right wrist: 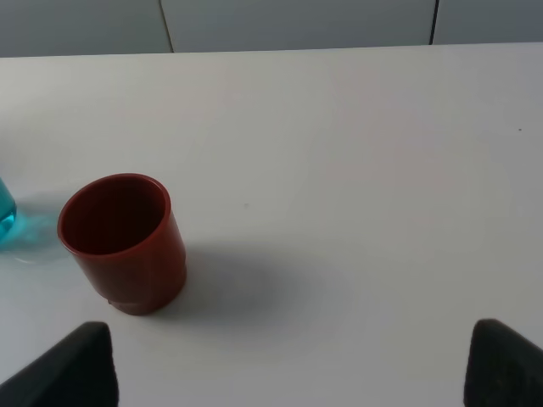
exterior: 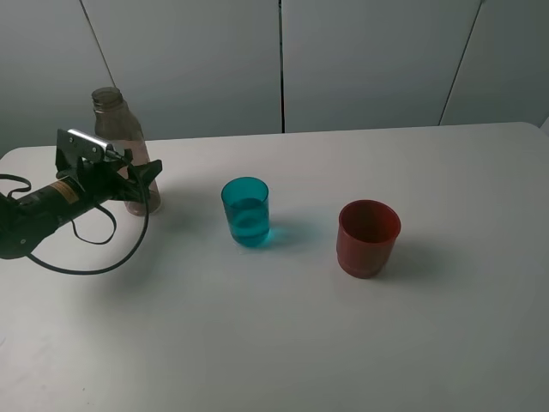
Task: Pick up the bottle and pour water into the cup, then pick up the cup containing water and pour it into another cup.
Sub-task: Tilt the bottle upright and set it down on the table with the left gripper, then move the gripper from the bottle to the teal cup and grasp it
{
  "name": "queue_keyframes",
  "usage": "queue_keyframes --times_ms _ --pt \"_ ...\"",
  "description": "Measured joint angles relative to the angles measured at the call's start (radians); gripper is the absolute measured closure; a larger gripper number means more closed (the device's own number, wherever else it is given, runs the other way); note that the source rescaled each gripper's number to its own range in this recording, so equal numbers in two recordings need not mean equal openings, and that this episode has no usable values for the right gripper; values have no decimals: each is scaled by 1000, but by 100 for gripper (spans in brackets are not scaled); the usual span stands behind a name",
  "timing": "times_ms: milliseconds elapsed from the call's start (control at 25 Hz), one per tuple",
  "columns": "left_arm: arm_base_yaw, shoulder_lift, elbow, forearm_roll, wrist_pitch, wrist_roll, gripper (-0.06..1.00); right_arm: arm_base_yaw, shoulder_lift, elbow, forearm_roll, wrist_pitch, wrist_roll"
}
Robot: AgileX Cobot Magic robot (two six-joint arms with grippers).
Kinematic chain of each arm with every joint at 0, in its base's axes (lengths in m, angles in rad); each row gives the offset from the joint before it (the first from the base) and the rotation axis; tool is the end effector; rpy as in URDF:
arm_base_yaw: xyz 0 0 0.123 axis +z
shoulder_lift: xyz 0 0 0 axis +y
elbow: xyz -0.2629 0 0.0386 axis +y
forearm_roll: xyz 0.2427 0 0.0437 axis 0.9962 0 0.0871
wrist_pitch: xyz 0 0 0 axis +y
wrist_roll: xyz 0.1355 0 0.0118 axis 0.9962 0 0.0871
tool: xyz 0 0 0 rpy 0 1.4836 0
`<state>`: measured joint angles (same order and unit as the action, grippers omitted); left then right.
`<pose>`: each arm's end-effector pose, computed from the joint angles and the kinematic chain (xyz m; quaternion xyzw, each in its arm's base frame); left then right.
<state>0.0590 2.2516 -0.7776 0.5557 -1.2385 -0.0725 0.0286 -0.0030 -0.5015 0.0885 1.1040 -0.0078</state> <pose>0.3813 -0.0454 0.0420 0.1887 0.7425 -0.1422 0.6268 0.0463 0.0121 0.2501 -0.0185 0.8621 0.0494 0.5039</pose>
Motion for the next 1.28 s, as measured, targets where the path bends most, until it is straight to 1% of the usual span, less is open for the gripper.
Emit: queue_keyframes --times_ms 320,360,440,480,520,560,640,920,1080,1120,1280 --pt "0 0 0 2 0 -4 94 0 0 0 0 0 0" --pt "0 0 0 4 0 -5 86 0 0 0 0 0 0" --pt "0 0 0 8 16 -6 35 0 0 0 0 0 0" --pt "0 -2 0 10 22 -6 13 0 0 0 0 0 0" --pt "0 -7 0 10 27 -10 3 0 0 0 0 0 0" --pt "0 -14 0 12 27 -15 -1 0 0 0 0 0 0" --pt "0 -27 0 18 27 -19 -3 0 0 0 0 0 0" --pt "0 -132 0 33 27 -22 -3 0 0 0 0 0 0" --pt "0 -233 2 50 29 -83 -3 0 0 0 0 0 0" --pt "0 -266 2 52 29 -103 -4 0 0 0 0 0 0" --pt "0 -406 3 64 31 -132 -4 0 0 0 0 0 0"
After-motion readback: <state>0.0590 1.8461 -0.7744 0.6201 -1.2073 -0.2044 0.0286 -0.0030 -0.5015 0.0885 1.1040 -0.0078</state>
